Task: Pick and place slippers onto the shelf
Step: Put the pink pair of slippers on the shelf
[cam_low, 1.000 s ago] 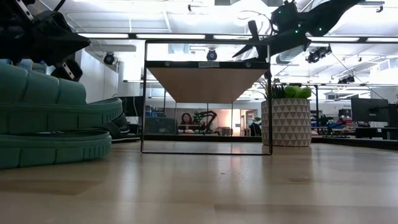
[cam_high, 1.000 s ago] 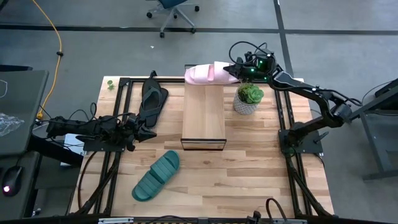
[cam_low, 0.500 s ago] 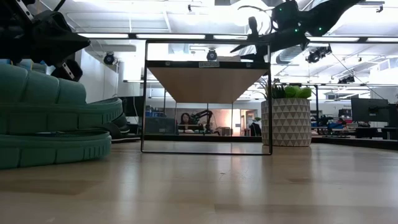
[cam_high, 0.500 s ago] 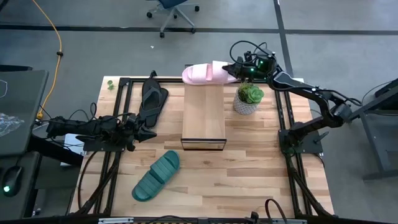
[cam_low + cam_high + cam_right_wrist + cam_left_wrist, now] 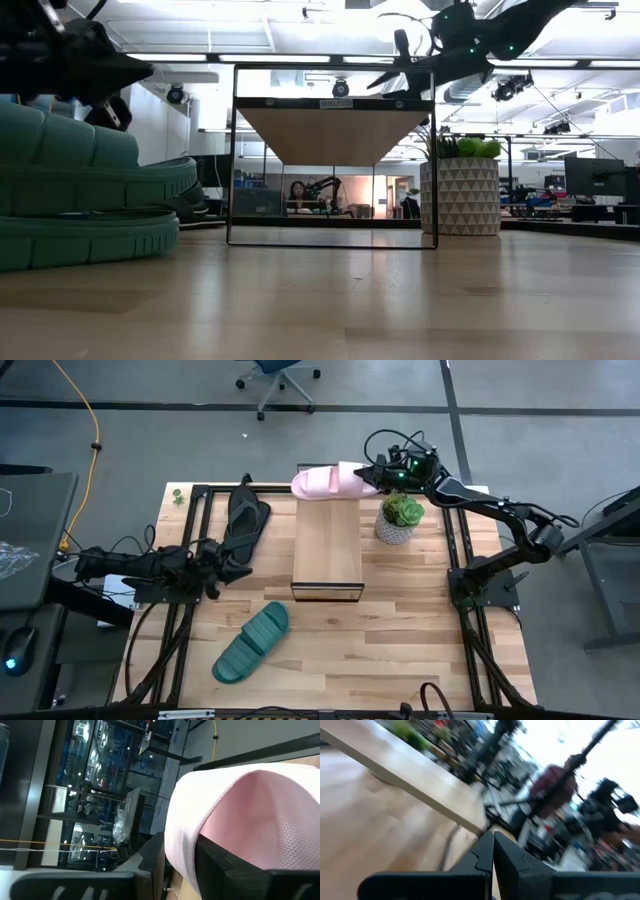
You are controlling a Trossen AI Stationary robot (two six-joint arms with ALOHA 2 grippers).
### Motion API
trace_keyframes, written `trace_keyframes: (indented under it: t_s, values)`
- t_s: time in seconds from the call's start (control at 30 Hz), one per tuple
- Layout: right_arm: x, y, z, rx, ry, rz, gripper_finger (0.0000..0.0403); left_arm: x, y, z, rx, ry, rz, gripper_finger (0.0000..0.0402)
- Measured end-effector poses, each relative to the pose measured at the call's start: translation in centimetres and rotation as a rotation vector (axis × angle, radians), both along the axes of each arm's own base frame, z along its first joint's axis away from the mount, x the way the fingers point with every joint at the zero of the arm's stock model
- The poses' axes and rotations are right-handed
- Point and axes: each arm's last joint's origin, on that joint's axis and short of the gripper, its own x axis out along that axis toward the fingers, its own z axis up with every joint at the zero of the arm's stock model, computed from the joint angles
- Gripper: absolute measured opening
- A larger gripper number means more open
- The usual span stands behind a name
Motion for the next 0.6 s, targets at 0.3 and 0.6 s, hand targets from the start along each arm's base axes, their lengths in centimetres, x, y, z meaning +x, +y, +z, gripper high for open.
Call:
trace_keyframes:
  t_s: [0.3,0.6]
  values:
    - [0.2,0.2,0.0,-0.008,-0.003,0.019,0.0081,-0.2,1.0,0.2,-0.038,-0.021,0.379,0.0001]
    - [0.2,0.2,0.0,-0.014,-0.001,0.019,0.0081,0.5,1.5,-0.3,-0.114,0.037,0.421,0.0001]
